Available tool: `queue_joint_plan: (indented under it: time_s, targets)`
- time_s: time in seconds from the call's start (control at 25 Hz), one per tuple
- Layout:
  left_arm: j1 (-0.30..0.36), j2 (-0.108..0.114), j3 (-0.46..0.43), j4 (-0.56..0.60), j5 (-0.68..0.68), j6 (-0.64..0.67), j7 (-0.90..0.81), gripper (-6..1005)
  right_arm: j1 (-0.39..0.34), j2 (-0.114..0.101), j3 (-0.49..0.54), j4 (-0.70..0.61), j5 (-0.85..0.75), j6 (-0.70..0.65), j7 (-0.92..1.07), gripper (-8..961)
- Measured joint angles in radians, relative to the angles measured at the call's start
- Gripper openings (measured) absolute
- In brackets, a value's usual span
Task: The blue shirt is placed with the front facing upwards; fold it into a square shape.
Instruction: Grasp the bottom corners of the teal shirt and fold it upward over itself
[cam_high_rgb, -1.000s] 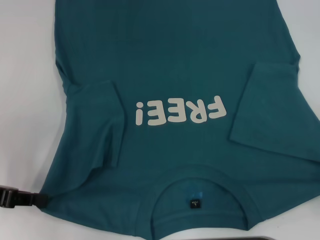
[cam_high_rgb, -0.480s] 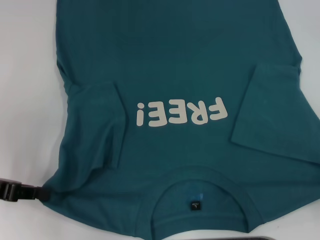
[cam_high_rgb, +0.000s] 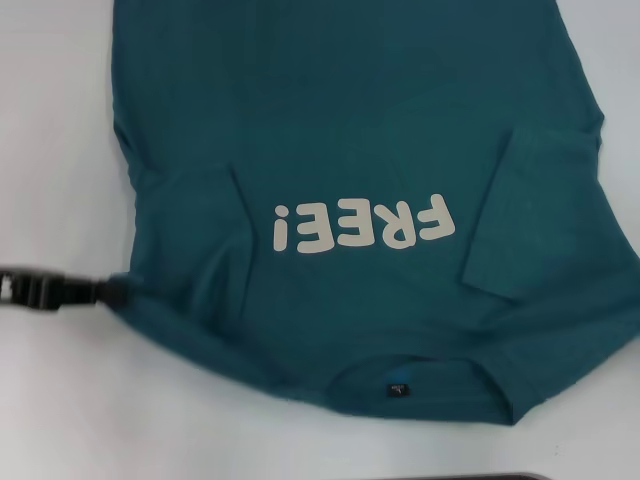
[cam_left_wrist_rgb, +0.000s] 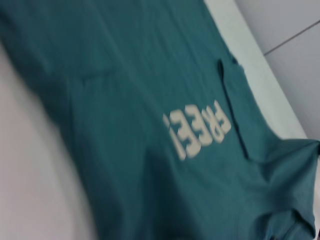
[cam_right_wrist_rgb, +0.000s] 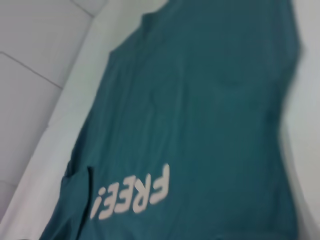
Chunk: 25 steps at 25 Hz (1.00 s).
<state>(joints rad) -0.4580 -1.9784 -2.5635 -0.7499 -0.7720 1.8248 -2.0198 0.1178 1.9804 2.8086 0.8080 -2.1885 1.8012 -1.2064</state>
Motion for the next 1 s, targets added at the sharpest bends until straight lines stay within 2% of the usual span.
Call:
queue_joint_plan:
  time_s: [0.2, 0.48, 0.76, 1.0]
  targets:
    - [-0.095, -0.003, -0.004, 0.028, -0.006, -0.071, 0.001, 0, 0.096, -0.003, -0.002, -0.002, -0.005, -0.031, 0.026, 34]
    - [-0.218, 0.014, -0.005, 0.080, -0.006, -0.203, -0.024, 0, 0.222, -0.013, -0.003, -0.034, -0.006, -0.106, 0.060, 34]
    - [-0.301, 0.025, -0.009, 0.083, -0.010, -0.347, -0.074, 0, 0.332, -0.011, -0.029, -0.051, -0.005, -0.237, 0.070, 34]
    - [-0.346, 0.030, -0.010, 0.091, -0.010, -0.430, -0.089, 0, 0.380, -0.008, -0.032, -0.053, 0.004, -0.301, 0.073, 35]
